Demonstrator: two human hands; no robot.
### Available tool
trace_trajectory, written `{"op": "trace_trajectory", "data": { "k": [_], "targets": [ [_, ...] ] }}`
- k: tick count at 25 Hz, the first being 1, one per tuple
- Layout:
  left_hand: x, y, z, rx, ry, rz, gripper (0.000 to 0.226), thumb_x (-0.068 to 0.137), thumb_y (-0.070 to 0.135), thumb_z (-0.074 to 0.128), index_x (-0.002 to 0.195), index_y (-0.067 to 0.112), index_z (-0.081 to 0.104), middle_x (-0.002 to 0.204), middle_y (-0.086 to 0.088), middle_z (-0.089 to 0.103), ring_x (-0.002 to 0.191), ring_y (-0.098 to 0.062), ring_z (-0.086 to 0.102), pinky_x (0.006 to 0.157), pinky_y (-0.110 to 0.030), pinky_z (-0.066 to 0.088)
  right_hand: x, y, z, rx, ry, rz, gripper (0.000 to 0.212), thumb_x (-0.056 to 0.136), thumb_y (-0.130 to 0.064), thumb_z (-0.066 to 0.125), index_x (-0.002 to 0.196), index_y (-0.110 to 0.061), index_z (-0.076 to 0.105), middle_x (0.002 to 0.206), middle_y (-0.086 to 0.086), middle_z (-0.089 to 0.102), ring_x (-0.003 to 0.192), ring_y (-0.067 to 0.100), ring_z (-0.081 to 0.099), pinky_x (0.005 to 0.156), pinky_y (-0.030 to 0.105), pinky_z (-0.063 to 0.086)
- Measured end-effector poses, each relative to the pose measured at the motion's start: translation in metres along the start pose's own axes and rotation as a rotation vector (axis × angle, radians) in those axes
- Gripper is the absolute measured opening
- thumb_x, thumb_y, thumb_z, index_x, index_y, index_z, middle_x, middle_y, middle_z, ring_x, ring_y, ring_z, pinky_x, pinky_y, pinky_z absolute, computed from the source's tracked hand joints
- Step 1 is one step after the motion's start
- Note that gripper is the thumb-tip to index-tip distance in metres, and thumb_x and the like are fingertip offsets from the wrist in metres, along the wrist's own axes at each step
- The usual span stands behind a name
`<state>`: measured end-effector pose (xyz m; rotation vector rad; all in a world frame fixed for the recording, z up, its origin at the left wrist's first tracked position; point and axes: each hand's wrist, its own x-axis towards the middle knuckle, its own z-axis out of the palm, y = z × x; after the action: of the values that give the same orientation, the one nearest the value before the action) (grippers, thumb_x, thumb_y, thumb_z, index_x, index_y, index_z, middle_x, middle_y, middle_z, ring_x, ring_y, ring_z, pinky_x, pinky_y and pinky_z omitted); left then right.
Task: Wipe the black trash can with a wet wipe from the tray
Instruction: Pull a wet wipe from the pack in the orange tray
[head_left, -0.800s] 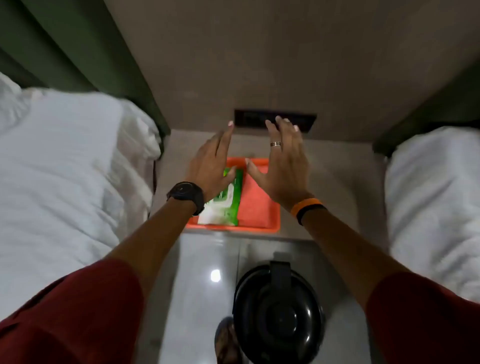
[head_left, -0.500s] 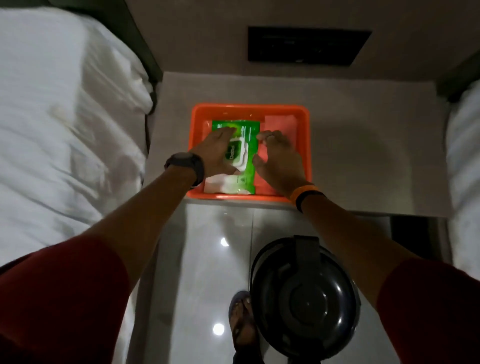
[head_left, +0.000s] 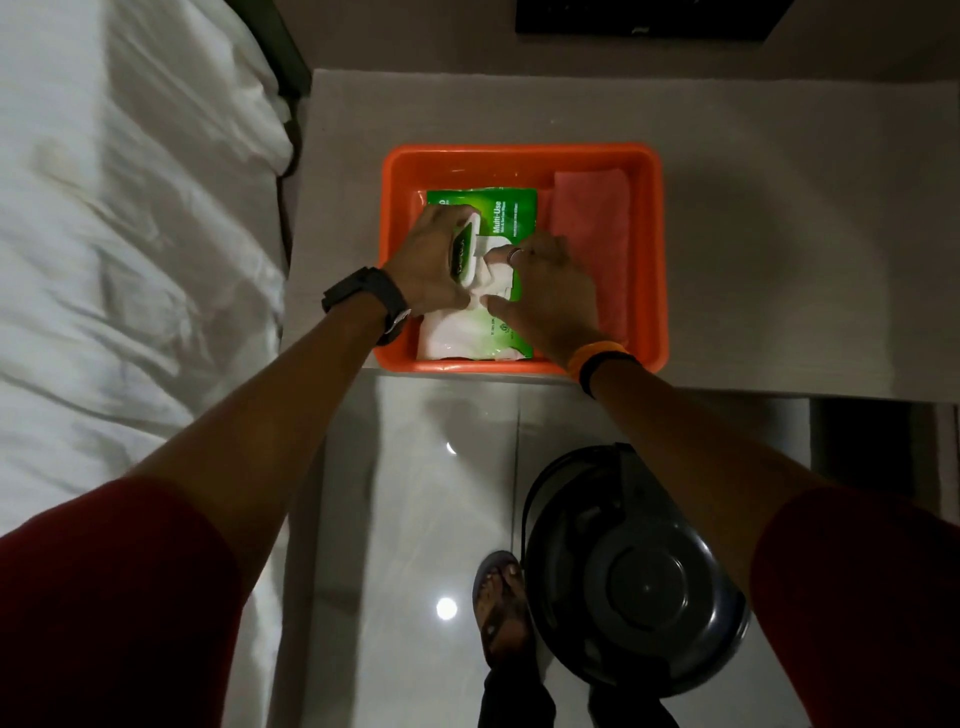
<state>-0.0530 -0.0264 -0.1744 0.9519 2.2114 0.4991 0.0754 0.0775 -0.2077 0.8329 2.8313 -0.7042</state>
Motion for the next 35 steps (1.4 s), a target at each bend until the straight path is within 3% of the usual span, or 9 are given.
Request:
{"op": "trace_trajectory", "data": {
  "k": [7,10,13,17,23,26,29,32,35],
  "targets": [
    [-0.006,-0.003,0.002,-0.138,0.029,-0.039,0.094,0.070,-0.010,0.077,0.147,0.007,0.026,0.150,-0.014,0.032,0.136,-0.030,0.039,0.109,-0.034,0.042,0.003,-0.006,-0.002,0.343,0.087,0.105,0.016,0.087,-0.027,0.076,0.096,-0.014,0.082,0.113,0.006,0.074,0.111,0.023,0.066,0.099,0.040,0.050],
    [-0.008,-0.005,0.010,-0.144,0.054,-0.022,0.096,0.071,-0.011,0.074,0.150,0.007,0.023,0.151,-0.014,0.031,0.138,-0.030,0.037,0.110,-0.030,0.038,0.004,-0.005,-0.014,0.732,0.121,0.315,0.004,0.080,-0.016,0.080,0.076,-0.015,0.078,0.084,-0.001,0.076,0.085,0.015,0.072,0.082,0.028,0.055],
    [-0.012,-0.005,0.024,-0.076,0.076,0.048,0.092,0.074,-0.014,0.066,0.152,0.006,0.020,0.155,-0.016,0.026,0.144,-0.031,0.030,0.111,-0.024,0.031,-0.006,-0.002,-0.032,1.122,0.187,0.448,0.013,0.070,-0.011,0.072,0.062,-0.018,0.065,0.070,0.001,0.066,0.071,0.016,0.062,0.072,0.029,0.049],
    [-0.014,-0.009,0.049,0.403,-0.021,0.187,0.079,0.087,0.002,0.061,0.153,0.003,0.017,0.163,-0.021,0.006,0.151,-0.043,0.002,0.124,-0.045,0.023,-0.032,0.015,-0.051,1.390,0.298,0.545,0.009,0.069,-0.019,0.061,0.061,-0.019,0.056,0.063,-0.005,0.062,0.056,0.005,0.062,0.051,0.021,0.047],
    [-0.011,0.008,0.060,0.637,-0.099,0.076,0.068,0.101,0.029,0.044,0.152,-0.003,0.012,0.161,-0.030,0.004,0.148,-0.052,-0.002,0.124,-0.056,0.012,-0.060,0.035,-0.042,1.655,0.211,0.583,0.010,0.091,-0.011,0.056,0.093,-0.010,0.066,0.093,0.004,0.068,0.081,0.016,0.071,0.058,0.029,0.061],
    [-0.006,0.011,0.052,0.643,-0.223,0.061,0.068,0.098,0.023,0.044,0.150,-0.008,0.012,0.160,-0.031,0.009,0.150,-0.048,-0.006,0.125,-0.057,0.003,-0.054,0.032,-0.033,1.514,0.226,0.607,0.006,0.092,-0.009,0.062,0.087,-0.008,0.065,0.090,0.007,0.070,0.084,0.021,0.073,0.070,0.043,0.065],
    [-0.012,0.017,0.044,0.378,-0.131,0.036,0.056,0.091,-0.002,0.044,0.145,-0.009,0.030,0.157,-0.028,0.024,0.151,-0.040,0.011,0.126,-0.046,0.009,-0.037,0.024,-0.028,1.209,0.211,0.517,0.018,0.088,-0.006,0.074,0.097,0.009,0.072,0.101,0.026,0.076,0.094,0.039,0.073,0.091,0.060,0.059],
    [-0.025,0.026,0.045,-0.024,0.212,-0.023,0.043,0.092,-0.010,0.043,0.133,-0.003,0.054,0.145,-0.021,0.050,0.137,-0.033,0.044,0.116,-0.036,0.032,-0.030,0.018,-0.025,1.146,0.142,0.446,0.026,0.089,-0.007,0.075,0.112,0.004,0.075,0.112,0.025,0.077,0.107,0.040,0.073,0.097,0.055,0.059],
    [-0.026,0.037,0.045,-0.265,0.404,-0.110,0.035,0.100,-0.003,0.042,0.129,0.001,0.060,0.140,-0.014,0.058,0.132,-0.024,0.052,0.114,-0.029,0.038,-0.034,0.022,-0.023,1.313,0.146,0.482,0.024,0.095,-0.004,0.066,0.115,0.010,0.072,0.106,0.019,0.076,0.102,0.034,0.073,0.088,0.044,0.064]
  ]
}}
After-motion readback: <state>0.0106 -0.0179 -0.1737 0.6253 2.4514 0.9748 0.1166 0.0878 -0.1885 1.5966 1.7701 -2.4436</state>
